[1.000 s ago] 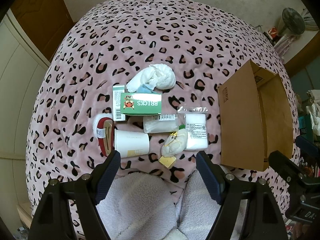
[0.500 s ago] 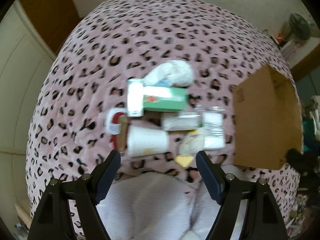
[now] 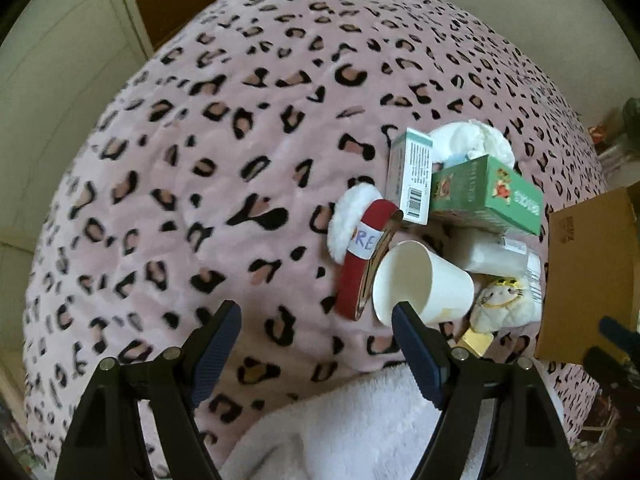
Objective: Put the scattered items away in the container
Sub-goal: 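Reach both grippers toward the items, right gripper closing on the yellow-white plush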
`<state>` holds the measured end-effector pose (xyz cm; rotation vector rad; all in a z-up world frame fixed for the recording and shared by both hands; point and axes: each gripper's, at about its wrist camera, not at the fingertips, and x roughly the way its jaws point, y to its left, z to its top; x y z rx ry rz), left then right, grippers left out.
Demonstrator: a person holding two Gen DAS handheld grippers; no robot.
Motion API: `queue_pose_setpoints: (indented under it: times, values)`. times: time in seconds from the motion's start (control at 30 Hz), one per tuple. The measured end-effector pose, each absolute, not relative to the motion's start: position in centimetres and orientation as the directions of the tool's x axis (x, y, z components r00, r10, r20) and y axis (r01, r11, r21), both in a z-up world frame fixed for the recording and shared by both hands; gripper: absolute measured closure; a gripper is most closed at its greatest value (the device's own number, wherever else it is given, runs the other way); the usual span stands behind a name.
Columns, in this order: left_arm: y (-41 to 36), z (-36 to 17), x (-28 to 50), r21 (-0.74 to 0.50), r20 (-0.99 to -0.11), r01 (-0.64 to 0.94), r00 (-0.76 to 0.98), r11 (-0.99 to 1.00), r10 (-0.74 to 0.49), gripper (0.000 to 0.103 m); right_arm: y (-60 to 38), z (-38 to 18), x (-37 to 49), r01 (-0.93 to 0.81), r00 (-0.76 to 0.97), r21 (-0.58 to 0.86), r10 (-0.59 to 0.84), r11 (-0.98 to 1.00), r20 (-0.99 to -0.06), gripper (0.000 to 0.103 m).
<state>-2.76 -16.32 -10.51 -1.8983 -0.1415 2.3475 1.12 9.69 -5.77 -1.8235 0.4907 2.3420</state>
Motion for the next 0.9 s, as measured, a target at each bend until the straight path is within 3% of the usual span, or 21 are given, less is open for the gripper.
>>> queue_pose_setpoints:
  times: [0.1,0.43,0.63,0.73,0.8,0.83,0.87,0.9]
  values:
    - [-15.5,-12.1,-3.9,-0.165,-0.962,-0.067,-0.209,-0.984,0.175,0.023,10.3,-8.5,0.7,-0.350,-0.244,0.199,-0.116,-0.916,-0.963,0.019]
    - [-13.4,-15.4,-8.5,-0.120,-0.960,-0.175,-0.229,-0.977,0.159,0.023,10.5,-13.2,-2.1,-0.407,-0.194,0.185,-0.113,-0.895,-0.974,0.019]
    - [-13.2,-17.6,-9.5,-0.176,-0.956,-0.186,-0.201,-0.967,0.213,0.023,10.3,-15.6,-3.4,-0.423,-0.146,0.159,-0.106,-0.892,-0.984,0.032]
    - [-13.3,-18.4,-9.9,-0.213,-0.952,-0.164,-0.187,-0.963,0.242,0.023,10.3,-16.4,-3.6,-0.420,-0.133,0.139,-0.091,-0.897,-0.987,0.045]
    - [-13.4,-18.5,-10.0,-0.220,-0.951,-0.154,-0.184,-0.963,0.247,0.023,10.5,-16.7,-3.6,-0.417,-0.132,0.147,-0.101,-0.897,-0.986,0.059]
    - [-13.3,-18.5,-10.0,-0.219,-0.951,-0.152,-0.186,-0.964,0.245,0.024,10.6,-16.8,-3.4,-0.428,-0.130,0.156,-0.110,-0.890,-0.985,0.059]
    - [-13.3,-18.4,-9.9,-0.218,-0.951,-0.154,-0.190,-0.964,0.245,0.026,10.8,-16.7,-3.3,-0.432,-0.132,0.161,-0.115,-0.887,-0.985,0.060]
    - [-13.3,-18.3,-9.8,-0.223,-0.948,-0.157,-0.194,-0.962,0.251,0.037,10.9,-16.6,-3.1,-0.431,-0.135,0.165,-0.117,-0.887,-0.984,0.061]
